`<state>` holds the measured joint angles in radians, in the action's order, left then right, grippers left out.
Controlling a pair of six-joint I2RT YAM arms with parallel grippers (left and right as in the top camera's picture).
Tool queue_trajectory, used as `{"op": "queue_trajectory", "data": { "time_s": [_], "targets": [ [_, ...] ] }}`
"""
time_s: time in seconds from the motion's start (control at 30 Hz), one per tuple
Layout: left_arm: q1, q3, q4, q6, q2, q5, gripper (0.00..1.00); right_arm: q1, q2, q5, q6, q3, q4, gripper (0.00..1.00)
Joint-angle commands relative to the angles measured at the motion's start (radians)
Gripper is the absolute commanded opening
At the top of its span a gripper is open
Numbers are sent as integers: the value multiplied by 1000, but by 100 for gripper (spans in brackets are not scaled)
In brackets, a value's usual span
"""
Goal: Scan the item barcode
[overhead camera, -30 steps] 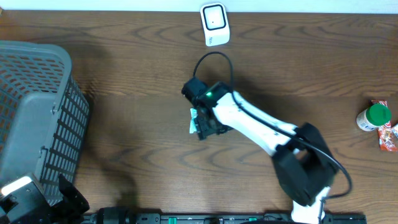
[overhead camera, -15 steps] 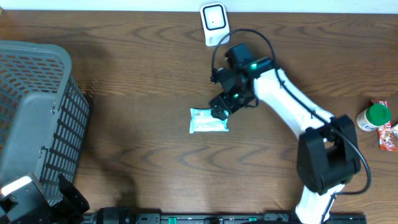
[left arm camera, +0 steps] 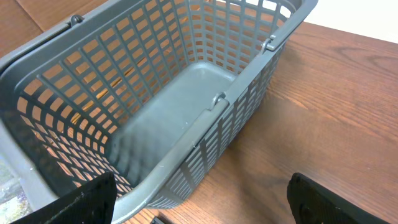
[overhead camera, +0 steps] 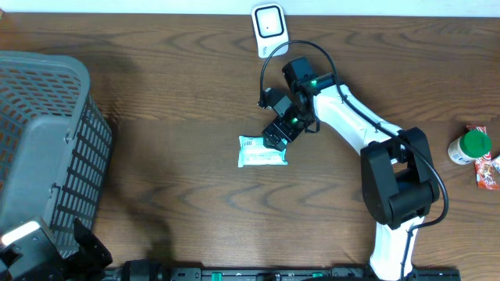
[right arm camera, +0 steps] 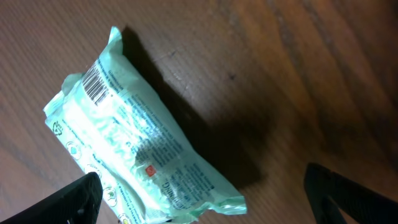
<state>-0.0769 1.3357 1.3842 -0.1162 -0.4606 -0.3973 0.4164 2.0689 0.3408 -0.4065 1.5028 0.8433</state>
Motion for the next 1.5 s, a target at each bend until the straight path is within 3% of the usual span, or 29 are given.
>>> {"op": "queue_trajectory", "data": {
  "time_s": [0.0,0.1,0.17,0.2,0.37,0.53,0.6,0.63,0.67,0.73,1.0,1.03,1.07,1.2,1.27,1.47],
  "targets": [
    [-3,3,0,-2,7,-3,88,32,18,4,-29,-2,9,99],
    [-3,3,0,-2,7,-3,88,55,53,-3,-29,-14,14,99],
    [-3,3,0,-2,7,-3,88,71,81,-9,-29,-20,18,92],
    [-3,3,0,-2,7,-3,88,82,112,-27,-29,-22,30,73],
    [-3,3,0,-2,7,-3,88,83,172,-90,-28,-22,77,29],
    [-3,3,0,-2,7,-3,88,69,145,-111,-13,-13,130,21],
    [-3,3,0,-2,7,-3,88,66,116,-111,2,-6,129,22],
    [-3,3,0,-2,7,-3,88,66,102,-111,2,-6,130,28],
    [-3,3,0,-2,7,-3,88,66,88,-111,2,-6,130,41],
    [-3,3,0,-2,7,-3,88,64,67,-115,2,-6,134,99],
    [-3,3,0,-2,7,-3,88,62,71,-130,1,-59,89,97],
    [-3,3,0,-2,7,-3,88,62,71,-130,1,-71,76,94],
    [-3,3,0,-2,7,-3,88,62,71,-130,1,-87,60,83],
    [-3,3,0,-2,7,-3,88,61,71,-129,2,-138,39,22],
    [-3,3,0,-2,7,-3,88,60,71,-130,2,-141,53,11],
    [-3,3,0,-2,7,-3,88,60,30,-172,39,-76,139,2]
  ]
}}
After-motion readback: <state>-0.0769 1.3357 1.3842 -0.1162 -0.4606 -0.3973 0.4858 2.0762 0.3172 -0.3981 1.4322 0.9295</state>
